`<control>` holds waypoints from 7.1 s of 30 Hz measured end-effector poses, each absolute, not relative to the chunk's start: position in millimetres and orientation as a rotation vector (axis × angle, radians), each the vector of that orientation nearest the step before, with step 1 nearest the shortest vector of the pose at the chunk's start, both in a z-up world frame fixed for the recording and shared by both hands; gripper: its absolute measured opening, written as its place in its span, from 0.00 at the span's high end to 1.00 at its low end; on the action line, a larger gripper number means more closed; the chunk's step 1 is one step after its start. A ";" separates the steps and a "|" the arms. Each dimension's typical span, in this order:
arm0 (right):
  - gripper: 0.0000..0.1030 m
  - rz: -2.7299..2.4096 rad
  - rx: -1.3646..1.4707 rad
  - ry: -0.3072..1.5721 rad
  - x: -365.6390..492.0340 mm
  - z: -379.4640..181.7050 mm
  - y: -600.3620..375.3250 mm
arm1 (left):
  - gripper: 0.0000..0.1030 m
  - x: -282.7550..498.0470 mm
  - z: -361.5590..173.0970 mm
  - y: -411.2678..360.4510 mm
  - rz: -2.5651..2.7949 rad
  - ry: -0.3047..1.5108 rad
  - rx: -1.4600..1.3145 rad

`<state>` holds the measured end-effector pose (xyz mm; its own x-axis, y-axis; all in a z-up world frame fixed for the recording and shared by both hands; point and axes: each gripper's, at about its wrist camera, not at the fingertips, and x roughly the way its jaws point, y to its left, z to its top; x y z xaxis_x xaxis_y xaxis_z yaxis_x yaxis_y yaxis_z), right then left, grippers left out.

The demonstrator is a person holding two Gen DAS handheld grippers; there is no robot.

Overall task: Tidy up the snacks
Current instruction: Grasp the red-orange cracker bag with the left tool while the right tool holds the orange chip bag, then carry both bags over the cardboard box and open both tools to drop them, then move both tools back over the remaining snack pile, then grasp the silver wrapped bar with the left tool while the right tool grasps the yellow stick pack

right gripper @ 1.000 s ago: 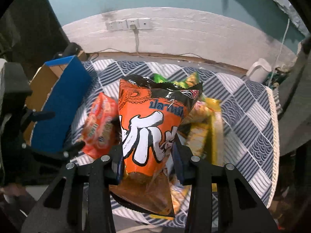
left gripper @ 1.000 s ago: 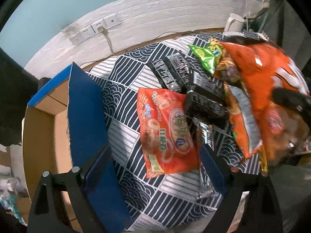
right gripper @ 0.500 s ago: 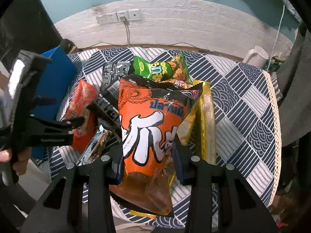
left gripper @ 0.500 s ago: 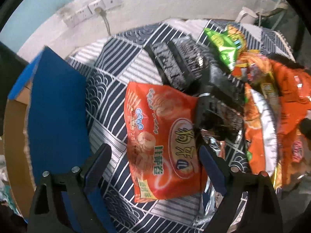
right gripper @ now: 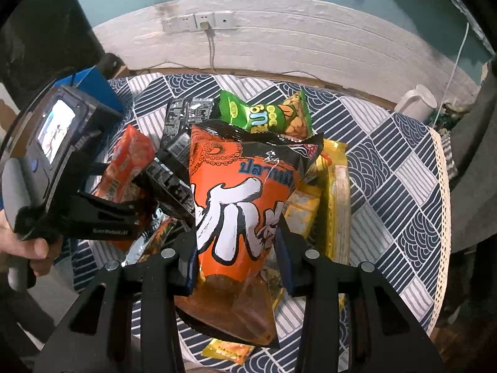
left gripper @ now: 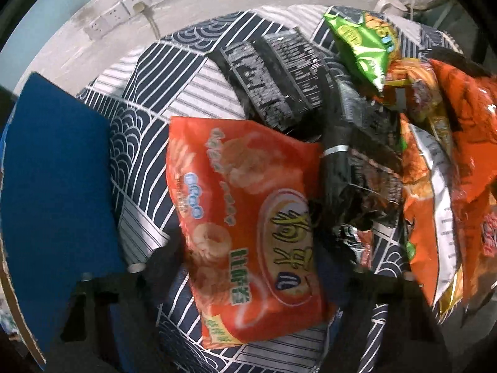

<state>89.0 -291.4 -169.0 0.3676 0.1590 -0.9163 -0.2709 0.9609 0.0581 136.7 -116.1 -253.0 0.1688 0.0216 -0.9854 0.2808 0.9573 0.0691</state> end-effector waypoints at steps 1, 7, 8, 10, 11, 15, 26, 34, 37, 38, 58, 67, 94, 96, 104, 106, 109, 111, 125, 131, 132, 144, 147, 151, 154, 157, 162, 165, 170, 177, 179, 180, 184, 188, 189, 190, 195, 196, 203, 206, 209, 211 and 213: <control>0.62 0.277 -0.118 1.161 88.8 -168.3 -290.7 | 0.39 135.2 -251.7 -116.2 -0.197 1.392 0.252; 0.62 0.274 -0.165 1.149 87.8 -165.1 -285.7 | 0.55 125.7 -234.0 -115.9 -0.190 1.339 0.272; 0.62 0.274 -0.169 1.147 87.6 -164.4 -285.2 | 0.55 124.1 -229.2 -115.9 -0.191 1.333 0.269; 0.62 0.272 -0.176 1.143 86.4 -162.6 -283.3 | 0.56 122.6 -221.1 -112.1 -0.195 1.322 0.259; 0.62 0.271 -0.179 1.141 86.2 -161.4 -282.5 | 0.56 120.9 -216.8 -111.2 -0.196 1.313 0.260; 0.62 0.276 -0.183 1.129 83.6 -154.5 -278.5 | 0.56 111.6 -206.3 -106.6 -0.195 1.286 0.259; 0.62 0.283 -0.213 1.077 72.1 -129.6 -264.3 | 0.56 84.7 -161.4 -87.4 -0.204 1.196 0.245; 0.62 0.293 -0.242 1.045 60.9 -113.8 -253.4 | 0.56 57.3 -123.3 -78.2 -0.206 1.099 0.265; 0.62 0.300 -0.249 1.034 56.8 -107.8 -249.3 | 0.56 49.5 -109.1 -72.0 -0.214 1.079 0.262; 0.62 0.302 -0.251 1.030 55.8 -106.1 -248.5 | 0.56 47.5 -104.0 -69.2 -0.220 1.076 0.250; 0.62 0.389 -0.277 0.965 49.1 -62.6 -190.3 | 0.56 29.4 -50.7 -10.7 -0.154 0.934 0.234; 0.62 0.472 -0.321 0.952 57.7 -55.5 -132.1 | 0.56 28.9 -51.6 42.6 -0.063 0.931 0.224; 0.62 0.663 -0.399 1.091 87.1 -106.7 18.2 | 0.55 43.4 -108.0 165.3 0.110 1.052 0.079; 0.62 0.664 -0.412 1.099 88.5 -109.5 22.7 | 0.54 43.4 -109.0 164.4 0.109 1.055 0.091; 0.38 0.630 -0.436 1.057 88.3 -100.9 27.1 | 0.26 43.4 -108.4 160.8 0.150 1.048 0.148; 0.34 0.622 -0.446 1.037 87.1 -97.4 26.4 | 0.23 43.1 -106.1 161.0 0.160 1.036 0.161; 0.34 0.615 -0.440 1.025 86.7 -92.0 21.2 | 0.23 41.8 -101.9 160.0 0.158 1.024 0.162; 0.34 0.612 -0.427 1.021 86.7 -88.0 16.1 | 0.23 41.2 -100.5 158.4 0.158 1.023 0.164; 0.32 0.555 -0.404 0.977 78.0 -67.5 -32.4 | 0.23 39.9 -84.8 120.2 0.094 0.989 0.209; 0.29 0.521 -0.416 0.963 71.2 -66.7 -59.5 | 0.23 40.7 -79.0 94.1 0.059 0.977 0.243; 0.29 0.517 -0.414 0.964 70.1 -66.6 -64.8 | 0.23 41.1 -78.1 90.4 0.053 0.975 0.248; 0.29 0.449 -0.377 0.970 55.8 -67.1 -132.6 | 0.23 48.5 -79.3 32.6 -0.023 0.985 0.318; 0.29 0.426 -0.371 0.977 52.5 -70.4 -151.3 | 0.23 49.9 -80.8 15.7 -0.040 0.982 0.345; 0.29 0.402 -0.349 0.989 51.1 -73.6 -172.5 | 0.23 51.5 -84.0 -1.6 -0.061 0.990 0.367; 0.29 0.376 -0.328 0.995 51.3 -74.8 -191.7 | 0.23 54.2 -89.1 -16.7 -0.089 1.009 0.377; 0.29 0.342 -0.296 1.008 54.2 -77.0 -215.6 | 0.23 57.6 -95.8 -29.2 -0.108 1.031 0.379; 0.29 0.278 -0.258 1.024 59.3 -81.3 -252.0 | 0.23 63.7 -110.2 -49.1 -0.125 1.060 0.399; 0.29 0.243 -0.237 1.042 63.7 -87.2 -273.9 | 0.23 68.0 -118.9 -65.0 -0.134 1.069 0.424; 0.29 0.175 -0.201 1.082 70.3 -103.6 -312.7 | 0.23 76.4 -128.4 -83.4 -0.155 1.090 0.438; 0.29 0.103 -0.155 1.142 81.7 -132.5 -355.5 | 0.23 85.3 -144.6 -109.2 -0.178 1.106 0.473; 0.29 0.091 -0.142 1.167 85.0 -144.5 -364.2 | 0.23 87.9 -150.4 -115.6 -0.186 1.110 0.482; 0.29 0.087 -0.136 1.178 86.9 -151.4 -368.1 | 0.23 89.6 -153.9 -118.3 -0.189 1.113 0.486; 0.29 0.074 -0.126 1.217 93.0 -175.4 -377.2 | 0.23 95.5 -165.6 -125.4 -0.199 1.137 0.482; 0.29 0.067 -0.109 1.264 99.0 -201.7 -386.6 | 0.23 99.7 -180.0 -132.5 -0.211 1.166 0.475; 0.29 0.062 -0.110 1.276 100.2 -207.6 -388.8 | 0.23 100.2 -183.6 -134.3 -0.210 1.173 0.475; 0.29 0.061 -0.110 1.286 101.1 -212.3 -389.7 | 0.23 100.7 -187.1 -135.8 -0.210 1.182 0.471; 0.29 0.072 -0.105 1.321 101.4 -228.8 -391.1 | 0.23 101.6 -199.8 -146.6 -0.221 1.199 0.496; 0.29 0.077 -0.106 1.331 101.3 -233.1 -391.1 | 0.23 101.9 -201.0 -148.5 -0.223 1.196 0.502; 0.57 0.103 -0.094 1.385 97.0 -249.7 -396.0 | 0.23 103.3 -209.4 -152.0 -0.234 1.226 0.485; 0.73 0.117 -0.079 1.400 91.6 -252.1 -400.4 | 0.23 103.5 -210.4 -151.3 -0.237 1.233 0.476; 0.73 0.105 -0.099 1.411 81.8 -249.7 -404.0 | 0.23 102.3 -211.2 -151.2 -0.243 1.249 0.453; 0.73 0.102 -0.092 1.412 72.6 -246.6 -409.8 | 0.23 99.8 -212.0 -150.0 -0.247 1.259 0.443; 0.73 0.095 -0.088 1.416 59.5 -243.7 -416.6 | 0.23 95.5 -213.3 -147.9 -0.246 1.276 0.427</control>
<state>59.5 -416.6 -243.7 0.1513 0.0135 -0.9884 -0.1186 0.9929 -0.0046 95.5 -147.9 -213.3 0.2791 0.0567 -0.9586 0.4088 0.8963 0.1720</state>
